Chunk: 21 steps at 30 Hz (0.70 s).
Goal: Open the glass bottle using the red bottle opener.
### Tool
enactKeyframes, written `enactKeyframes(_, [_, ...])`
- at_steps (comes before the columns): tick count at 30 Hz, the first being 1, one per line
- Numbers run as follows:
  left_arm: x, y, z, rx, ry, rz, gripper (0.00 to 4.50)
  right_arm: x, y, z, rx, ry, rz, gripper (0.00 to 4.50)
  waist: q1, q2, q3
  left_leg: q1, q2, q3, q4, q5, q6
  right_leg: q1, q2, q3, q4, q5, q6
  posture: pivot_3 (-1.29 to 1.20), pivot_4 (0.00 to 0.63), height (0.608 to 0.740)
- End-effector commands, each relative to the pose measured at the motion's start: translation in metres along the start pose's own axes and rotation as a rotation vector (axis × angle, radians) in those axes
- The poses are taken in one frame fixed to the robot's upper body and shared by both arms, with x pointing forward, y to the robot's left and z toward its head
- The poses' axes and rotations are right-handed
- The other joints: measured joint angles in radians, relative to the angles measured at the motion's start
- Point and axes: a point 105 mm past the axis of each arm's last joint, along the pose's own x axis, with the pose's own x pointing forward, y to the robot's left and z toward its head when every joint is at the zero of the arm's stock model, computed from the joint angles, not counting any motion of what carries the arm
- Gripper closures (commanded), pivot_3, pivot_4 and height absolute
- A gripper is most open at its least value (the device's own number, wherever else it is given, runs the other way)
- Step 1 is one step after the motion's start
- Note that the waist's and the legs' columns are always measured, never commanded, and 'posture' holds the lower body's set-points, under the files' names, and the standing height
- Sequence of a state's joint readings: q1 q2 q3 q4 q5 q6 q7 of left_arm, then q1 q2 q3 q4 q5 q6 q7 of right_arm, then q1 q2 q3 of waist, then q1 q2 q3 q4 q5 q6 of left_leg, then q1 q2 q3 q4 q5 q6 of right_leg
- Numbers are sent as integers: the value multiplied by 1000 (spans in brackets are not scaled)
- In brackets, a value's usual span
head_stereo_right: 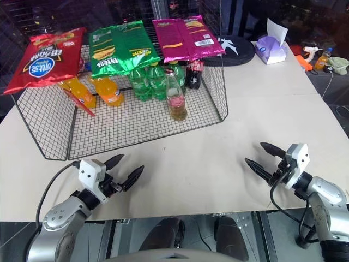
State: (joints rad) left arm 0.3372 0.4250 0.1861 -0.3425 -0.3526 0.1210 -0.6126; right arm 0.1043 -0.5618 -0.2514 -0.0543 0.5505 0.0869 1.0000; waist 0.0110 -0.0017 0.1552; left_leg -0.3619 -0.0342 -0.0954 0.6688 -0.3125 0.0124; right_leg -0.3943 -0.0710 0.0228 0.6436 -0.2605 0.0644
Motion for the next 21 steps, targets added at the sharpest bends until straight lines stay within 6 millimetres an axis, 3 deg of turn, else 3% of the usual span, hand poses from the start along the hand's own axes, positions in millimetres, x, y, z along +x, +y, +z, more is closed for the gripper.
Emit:
enactKeyframes(1, [-2,-3,12,23,-44,-12,0,2,3,8,-43,-13,16,96,0,0,0,0,0,0,0,0,0,0,0,0,0,0,0,0,150,740])
enactKeyframes(14, [-4,-2,16,-24,-65,-21,0,7,3,4,-64,7,16,96,0,0,0,0,0,0,0,0,0,0,0,0,0,0,0,0,150,740])
enactKeyframes(21, [-5,7,14,-23,-62,55,0,8,9,8,-72,-9,61,96,0,0,0,0,0,0,0,0,0,0,0,0,0,0,0,0,150,740])
